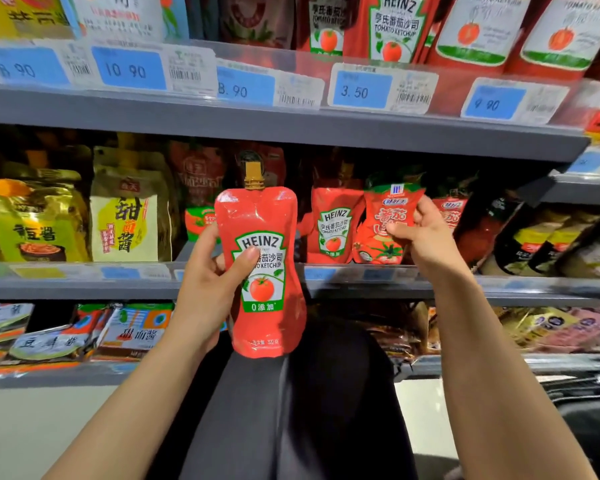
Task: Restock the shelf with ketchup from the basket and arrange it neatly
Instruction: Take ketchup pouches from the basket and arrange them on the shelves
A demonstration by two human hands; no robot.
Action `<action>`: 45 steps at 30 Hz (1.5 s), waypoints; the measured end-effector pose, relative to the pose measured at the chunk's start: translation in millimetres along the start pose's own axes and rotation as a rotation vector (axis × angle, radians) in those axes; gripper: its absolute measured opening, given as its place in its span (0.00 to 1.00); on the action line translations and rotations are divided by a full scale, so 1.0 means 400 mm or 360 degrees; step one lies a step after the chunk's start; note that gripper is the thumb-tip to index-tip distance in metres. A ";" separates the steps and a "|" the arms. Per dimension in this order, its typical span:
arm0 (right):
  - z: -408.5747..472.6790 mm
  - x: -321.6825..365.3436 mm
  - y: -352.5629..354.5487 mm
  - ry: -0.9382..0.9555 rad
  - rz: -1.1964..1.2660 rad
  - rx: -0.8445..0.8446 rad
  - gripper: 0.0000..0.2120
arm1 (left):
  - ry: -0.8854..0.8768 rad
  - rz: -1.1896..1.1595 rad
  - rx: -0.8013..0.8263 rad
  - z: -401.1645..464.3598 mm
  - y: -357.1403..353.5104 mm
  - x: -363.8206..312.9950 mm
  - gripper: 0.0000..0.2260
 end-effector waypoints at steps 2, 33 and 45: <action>-0.007 -0.034 0.015 -0.0046 -0.0065 -0.0071 0.19 | 0.0013 -0.0007 -0.0014 -0.001 0.004 0.004 0.14; -0.316 0.148 -0.238 0.0200 0.0051 0.0147 0.24 | -0.0418 0.0553 0.0278 -0.005 -0.070 -0.055 0.13; -0.137 0.062 -0.168 0.0194 -0.0081 -0.0149 0.22 | -0.0546 0.2294 0.0352 0.035 0.044 0.241 0.34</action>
Point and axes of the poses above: each hand's wrist, its own z-axis towards the middle knuckle, its own y-axis out of the back of the hand, x = y × z, the point moved 2 cm from there along z, towards the middle knuckle
